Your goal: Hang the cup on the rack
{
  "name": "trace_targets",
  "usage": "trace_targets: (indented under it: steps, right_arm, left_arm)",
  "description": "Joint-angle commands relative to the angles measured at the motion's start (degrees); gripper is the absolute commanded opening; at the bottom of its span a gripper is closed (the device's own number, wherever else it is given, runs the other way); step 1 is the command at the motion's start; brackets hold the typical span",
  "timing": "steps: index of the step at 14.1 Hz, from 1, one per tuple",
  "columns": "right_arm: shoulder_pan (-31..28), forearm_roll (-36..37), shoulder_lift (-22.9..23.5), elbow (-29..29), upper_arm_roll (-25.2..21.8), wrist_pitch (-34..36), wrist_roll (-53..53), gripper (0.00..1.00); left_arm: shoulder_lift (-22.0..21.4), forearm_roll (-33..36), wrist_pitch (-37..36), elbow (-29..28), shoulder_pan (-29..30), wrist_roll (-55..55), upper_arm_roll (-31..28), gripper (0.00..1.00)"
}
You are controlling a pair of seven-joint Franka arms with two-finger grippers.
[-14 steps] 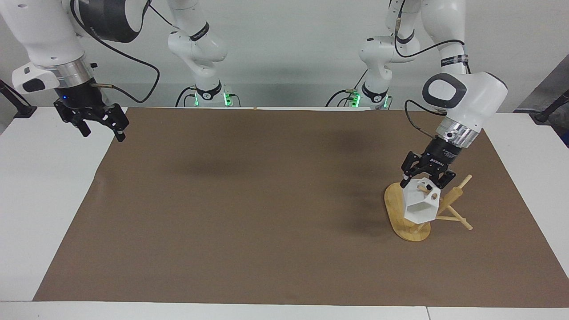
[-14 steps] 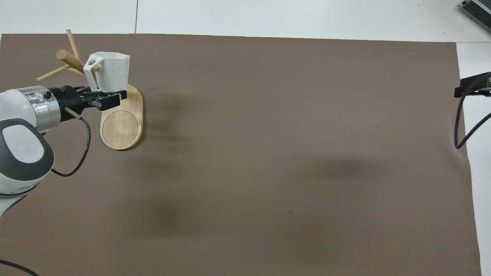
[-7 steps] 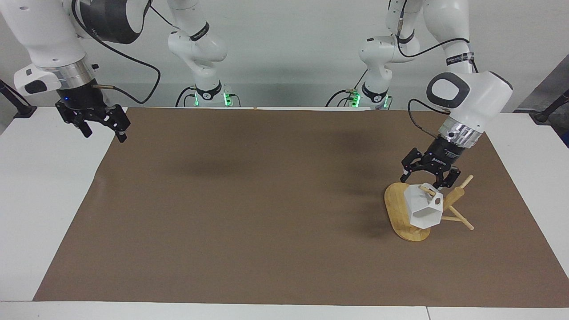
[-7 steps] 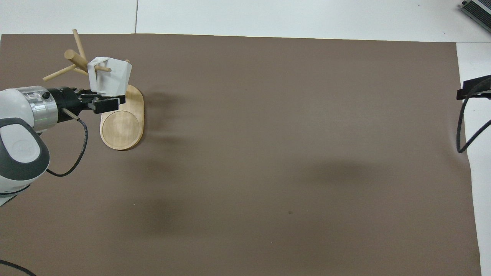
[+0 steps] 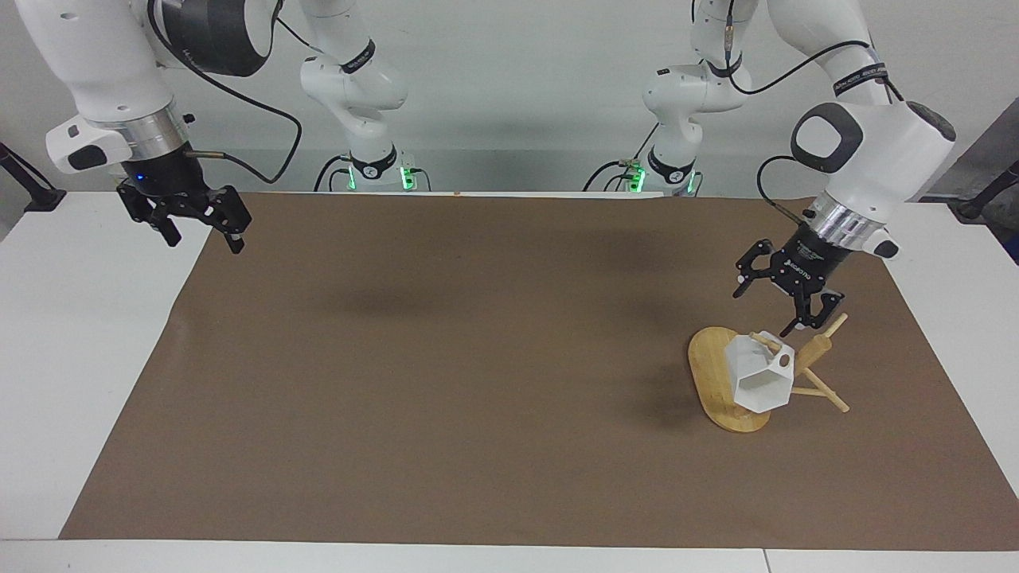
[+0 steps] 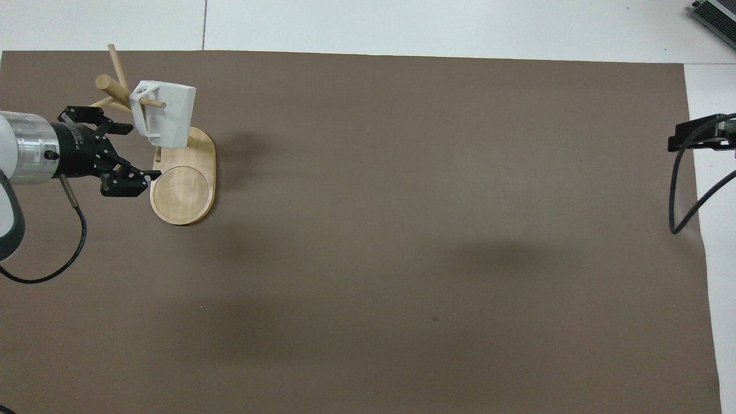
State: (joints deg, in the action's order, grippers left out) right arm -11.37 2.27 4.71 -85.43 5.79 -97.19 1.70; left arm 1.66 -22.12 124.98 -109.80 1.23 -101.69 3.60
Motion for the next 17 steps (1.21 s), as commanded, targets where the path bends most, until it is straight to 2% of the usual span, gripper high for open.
trace_targets:
  steps: [1,6,10,12,15,17]
  right_arm:
    - [-0.2,-1.2,-1.4,-1.3,-0.2,0.4,-1.1,1.00]
    - [-0.2,-1.2,-1.4,-1.3,-0.2,0.4,-1.1,1.00]
    - [-0.2,-1.2,-1.4,-1.3,-0.2,0.5,-1.1,1.00]
    - [-0.2,-1.2,-1.4,-1.3,-0.2,0.4,-1.1,1.00]
    - [-0.2,-1.2,-1.4,-1.3,-0.2,0.5,-1.1,1.00]
    - [-0.2,-1.2,-1.4,-1.3,-0.2,0.4,-1.1,1.00]
  left_arm:
    - [-1.8,3.0,-3.2,1.9,0.7,14.5,0.1,1.00]
    - [-1.5,10.4,-9.5,7.8,0.7,42.7,0.2,1.00]
    - [-1.4,12.2,-11.3,10.7,0.6,63.8,0.1,1.00]
    - [-1.4,12.6,-15.2,13.1,0.5,73.1,0.1,1.00]
    - [-1.8,17.8,-23.7,16.7,0.5,84.3,0.1,1.00]
    - [-2.2,18.6,-26.3,18.1,0.6,91.6,0.0,1.00]
